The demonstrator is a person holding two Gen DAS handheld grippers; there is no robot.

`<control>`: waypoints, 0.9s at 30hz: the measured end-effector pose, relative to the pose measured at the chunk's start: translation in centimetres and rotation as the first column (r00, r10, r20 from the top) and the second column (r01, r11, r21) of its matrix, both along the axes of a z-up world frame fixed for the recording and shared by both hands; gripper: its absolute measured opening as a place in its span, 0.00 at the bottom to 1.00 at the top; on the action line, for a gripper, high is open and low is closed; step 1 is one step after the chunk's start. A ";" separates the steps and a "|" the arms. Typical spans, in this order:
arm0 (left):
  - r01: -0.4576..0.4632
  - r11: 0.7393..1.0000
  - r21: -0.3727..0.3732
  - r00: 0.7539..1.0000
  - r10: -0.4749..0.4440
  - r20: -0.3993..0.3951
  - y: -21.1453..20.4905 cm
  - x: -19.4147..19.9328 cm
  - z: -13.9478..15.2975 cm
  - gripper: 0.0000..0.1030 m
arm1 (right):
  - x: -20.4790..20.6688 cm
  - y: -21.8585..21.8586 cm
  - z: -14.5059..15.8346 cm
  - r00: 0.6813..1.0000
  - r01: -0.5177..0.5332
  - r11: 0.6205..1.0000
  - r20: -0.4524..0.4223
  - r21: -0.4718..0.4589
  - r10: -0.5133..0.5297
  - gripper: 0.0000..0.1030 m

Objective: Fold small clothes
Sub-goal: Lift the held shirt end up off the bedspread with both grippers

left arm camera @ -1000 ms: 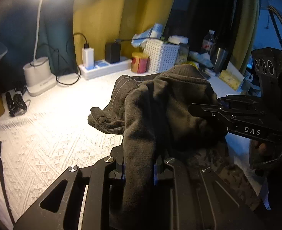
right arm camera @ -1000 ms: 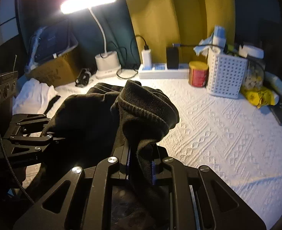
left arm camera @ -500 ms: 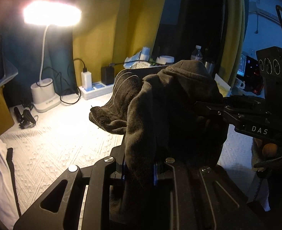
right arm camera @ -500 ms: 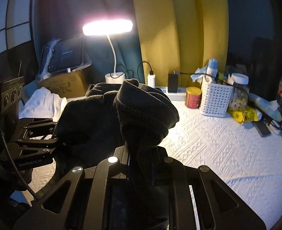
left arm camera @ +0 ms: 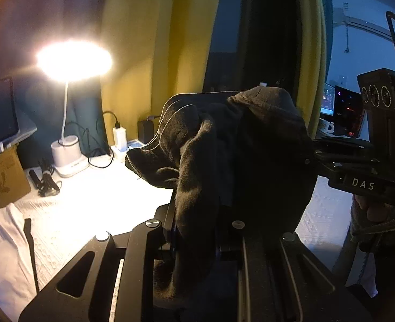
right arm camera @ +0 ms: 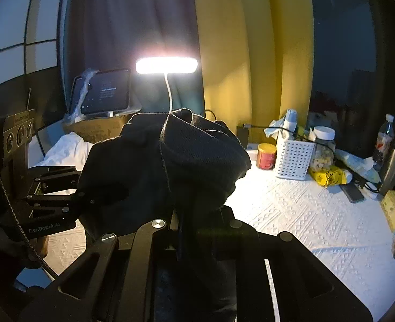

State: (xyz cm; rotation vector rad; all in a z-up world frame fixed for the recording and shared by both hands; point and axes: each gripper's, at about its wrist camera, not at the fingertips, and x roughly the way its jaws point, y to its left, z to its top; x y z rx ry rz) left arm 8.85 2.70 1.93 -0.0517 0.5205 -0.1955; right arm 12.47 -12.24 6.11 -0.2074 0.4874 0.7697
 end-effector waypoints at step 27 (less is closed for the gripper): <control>-0.011 0.998 0.063 0.967 -0.005 0.254 -0.3 -6.9 7.5 0.16 | -8.7 -1.2 8.8 0.966 -0.047 0.996 0.257 0.074 0.027 0.16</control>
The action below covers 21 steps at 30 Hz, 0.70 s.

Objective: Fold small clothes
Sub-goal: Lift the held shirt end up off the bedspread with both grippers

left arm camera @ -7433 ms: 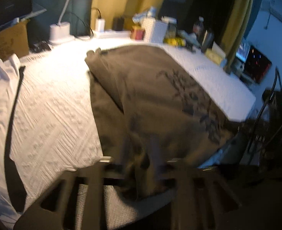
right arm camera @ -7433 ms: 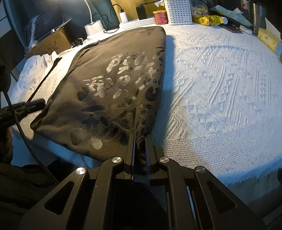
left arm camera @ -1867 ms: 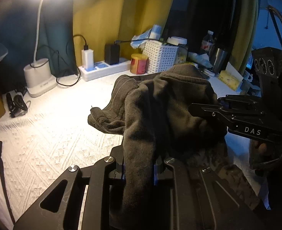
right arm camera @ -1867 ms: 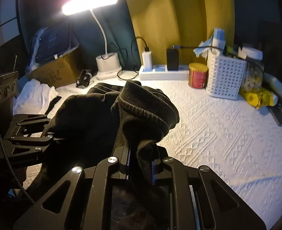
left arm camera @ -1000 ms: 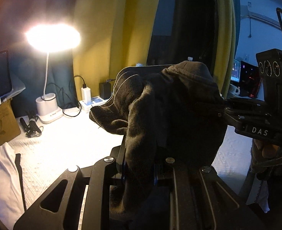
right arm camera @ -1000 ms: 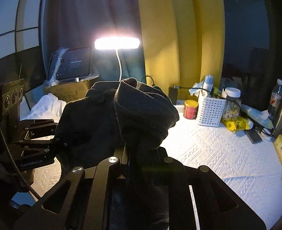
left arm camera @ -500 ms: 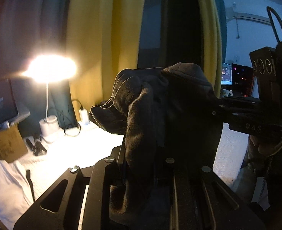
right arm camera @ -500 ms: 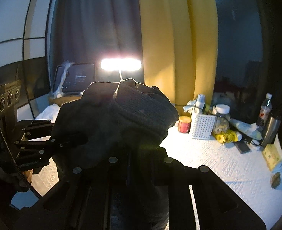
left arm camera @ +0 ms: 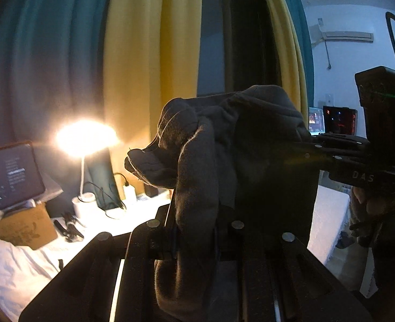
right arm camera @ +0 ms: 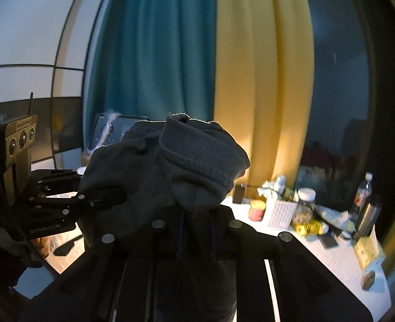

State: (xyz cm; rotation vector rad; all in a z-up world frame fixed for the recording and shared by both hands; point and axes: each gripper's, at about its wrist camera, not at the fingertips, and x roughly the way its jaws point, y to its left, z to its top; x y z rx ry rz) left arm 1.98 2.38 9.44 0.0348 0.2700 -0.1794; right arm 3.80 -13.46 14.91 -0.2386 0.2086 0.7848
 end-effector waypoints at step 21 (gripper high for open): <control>-0.217 0.975 0.041 0.972 0.213 0.101 7.0 -7.7 2.9 0.16 | -6.5 7.6 4.1 0.957 -0.263 0.965 0.133 0.020 0.258 0.16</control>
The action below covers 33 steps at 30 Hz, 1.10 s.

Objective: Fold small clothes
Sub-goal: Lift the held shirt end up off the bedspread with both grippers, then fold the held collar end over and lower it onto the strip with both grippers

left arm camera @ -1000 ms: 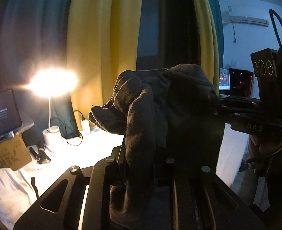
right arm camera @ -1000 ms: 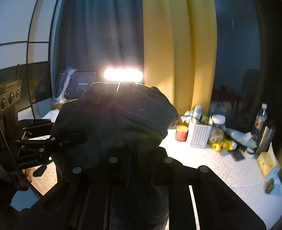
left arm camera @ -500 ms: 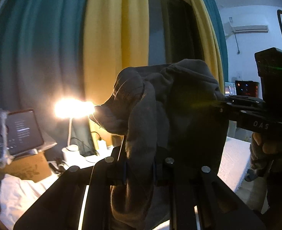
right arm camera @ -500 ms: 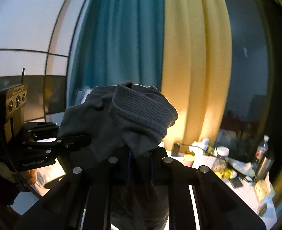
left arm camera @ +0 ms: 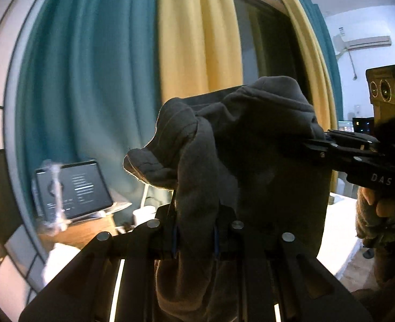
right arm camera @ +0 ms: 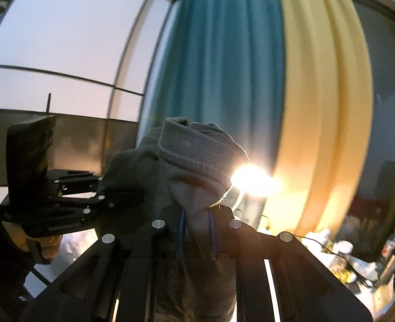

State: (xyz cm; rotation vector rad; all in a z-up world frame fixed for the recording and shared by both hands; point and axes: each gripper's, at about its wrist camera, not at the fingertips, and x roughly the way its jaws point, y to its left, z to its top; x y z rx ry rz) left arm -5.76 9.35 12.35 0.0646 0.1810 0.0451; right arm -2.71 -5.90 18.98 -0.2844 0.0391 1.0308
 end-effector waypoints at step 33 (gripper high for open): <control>-0.047 0.993 -0.108 0.981 0.025 -0.193 2.6 2.9 -5.0 0.16 | 3.9 3.5 -5.8 0.975 -0.033 0.996 -0.221 -0.083 0.014 0.16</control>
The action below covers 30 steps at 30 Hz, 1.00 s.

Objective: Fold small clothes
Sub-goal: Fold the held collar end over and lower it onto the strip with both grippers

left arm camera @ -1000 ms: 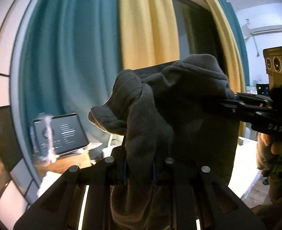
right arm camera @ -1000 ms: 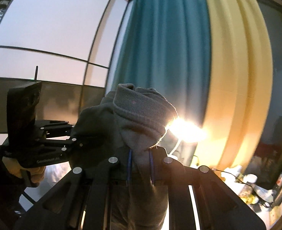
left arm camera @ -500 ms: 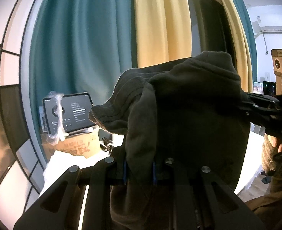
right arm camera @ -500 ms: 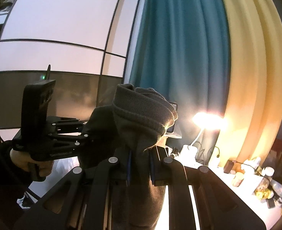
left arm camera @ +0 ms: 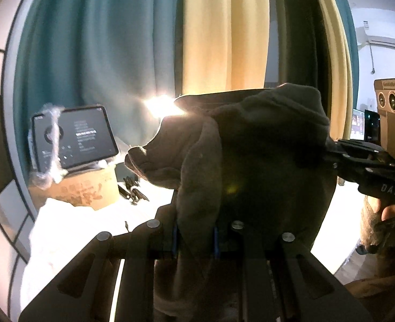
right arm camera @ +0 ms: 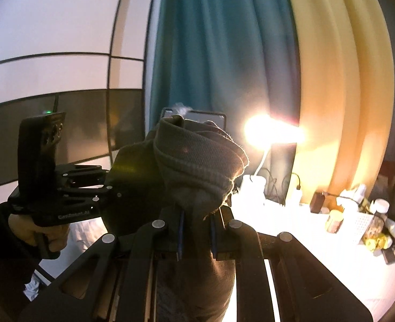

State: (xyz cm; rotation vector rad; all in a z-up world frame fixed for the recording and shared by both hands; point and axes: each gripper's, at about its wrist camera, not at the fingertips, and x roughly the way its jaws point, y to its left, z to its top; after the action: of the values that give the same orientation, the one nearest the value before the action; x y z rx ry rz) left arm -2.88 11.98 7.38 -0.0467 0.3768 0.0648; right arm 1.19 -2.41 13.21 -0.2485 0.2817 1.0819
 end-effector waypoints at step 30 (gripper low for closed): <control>-0.054 0.997 -0.053 0.969 0.040 -0.242 6.4 10.1 -7.6 0.16 | 14.3 7.8 -8.3 0.971 0.039 0.988 -0.226 -0.149 -0.072 0.16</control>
State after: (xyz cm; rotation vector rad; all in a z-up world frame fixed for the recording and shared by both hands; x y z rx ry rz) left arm 7.25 18.35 -0.25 -0.1070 0.6213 0.1067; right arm 15.53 5.43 4.95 -0.2421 0.5738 1.0366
